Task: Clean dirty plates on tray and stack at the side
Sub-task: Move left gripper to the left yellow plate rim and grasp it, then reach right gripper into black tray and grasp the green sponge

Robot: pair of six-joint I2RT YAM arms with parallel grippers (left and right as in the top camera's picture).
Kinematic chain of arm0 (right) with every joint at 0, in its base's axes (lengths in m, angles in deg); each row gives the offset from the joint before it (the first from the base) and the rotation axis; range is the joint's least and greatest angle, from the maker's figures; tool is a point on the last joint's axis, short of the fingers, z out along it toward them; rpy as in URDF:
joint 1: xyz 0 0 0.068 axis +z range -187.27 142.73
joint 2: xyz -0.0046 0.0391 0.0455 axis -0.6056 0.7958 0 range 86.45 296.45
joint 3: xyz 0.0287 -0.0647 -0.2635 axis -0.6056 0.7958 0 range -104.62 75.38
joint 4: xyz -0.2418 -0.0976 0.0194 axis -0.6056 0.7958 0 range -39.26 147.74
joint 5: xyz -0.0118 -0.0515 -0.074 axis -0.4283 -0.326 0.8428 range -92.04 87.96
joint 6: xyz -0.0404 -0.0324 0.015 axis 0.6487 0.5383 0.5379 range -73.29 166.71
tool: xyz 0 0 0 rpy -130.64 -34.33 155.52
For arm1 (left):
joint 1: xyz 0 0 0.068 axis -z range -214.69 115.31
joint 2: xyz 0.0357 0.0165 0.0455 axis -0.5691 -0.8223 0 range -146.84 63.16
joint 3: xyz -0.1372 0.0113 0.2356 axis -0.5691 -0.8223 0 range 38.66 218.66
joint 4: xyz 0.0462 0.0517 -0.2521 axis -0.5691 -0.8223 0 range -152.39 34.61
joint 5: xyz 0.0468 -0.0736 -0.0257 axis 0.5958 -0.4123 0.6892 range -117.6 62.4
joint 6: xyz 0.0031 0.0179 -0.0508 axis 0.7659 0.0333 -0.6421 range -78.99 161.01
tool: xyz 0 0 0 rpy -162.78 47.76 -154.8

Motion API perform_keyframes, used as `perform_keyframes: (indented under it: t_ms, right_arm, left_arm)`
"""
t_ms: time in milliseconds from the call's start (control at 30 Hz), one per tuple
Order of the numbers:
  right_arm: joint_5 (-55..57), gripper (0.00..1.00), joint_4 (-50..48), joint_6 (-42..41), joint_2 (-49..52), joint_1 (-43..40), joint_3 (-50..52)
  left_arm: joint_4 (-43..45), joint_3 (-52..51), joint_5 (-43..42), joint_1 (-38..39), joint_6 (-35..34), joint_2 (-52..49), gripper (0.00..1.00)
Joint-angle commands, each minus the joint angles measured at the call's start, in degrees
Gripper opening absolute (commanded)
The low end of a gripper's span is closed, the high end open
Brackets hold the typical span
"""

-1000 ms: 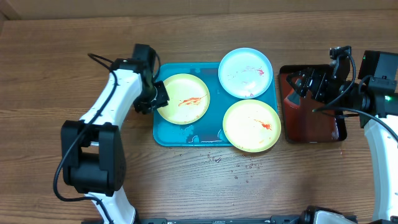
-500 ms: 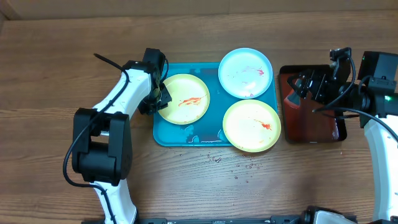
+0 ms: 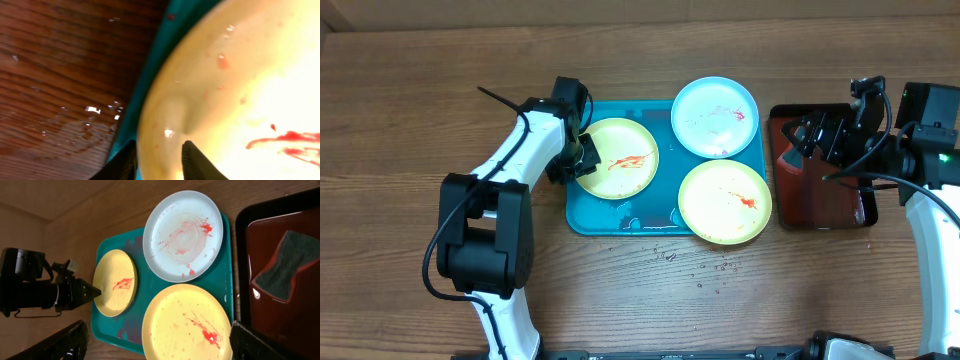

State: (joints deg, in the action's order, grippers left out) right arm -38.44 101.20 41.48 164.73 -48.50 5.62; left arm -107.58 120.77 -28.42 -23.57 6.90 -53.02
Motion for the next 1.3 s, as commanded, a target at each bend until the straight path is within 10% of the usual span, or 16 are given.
perform_keyframes:
  t_ms: [0,600,833,1267]
  right_arm:
    - [0.4,0.91,-0.2,0.1,0.1,-0.1,-1.4]
    - [2.2,0.91,0.9,0.1,0.1,-0.1,-1.4]
    - [7.3,0.81,1.3,0.0,0.1,-0.1,-1.3]
    - [30.4,0.55,-5.7,-23.1,8.1,0.6,-0.7]
  left_arm:
    - [1.3,-1.5,0.0,1.1,2.2,-0.9,0.34]
    - [20.0,-10.8,7.3,1.2,7.0,-0.9,0.45]
    - [20.7,-10.8,7.2,1.3,6.9,-0.9,0.04]
    - [18.2,-10.8,5.3,1.3,6.9,-0.9,0.04]
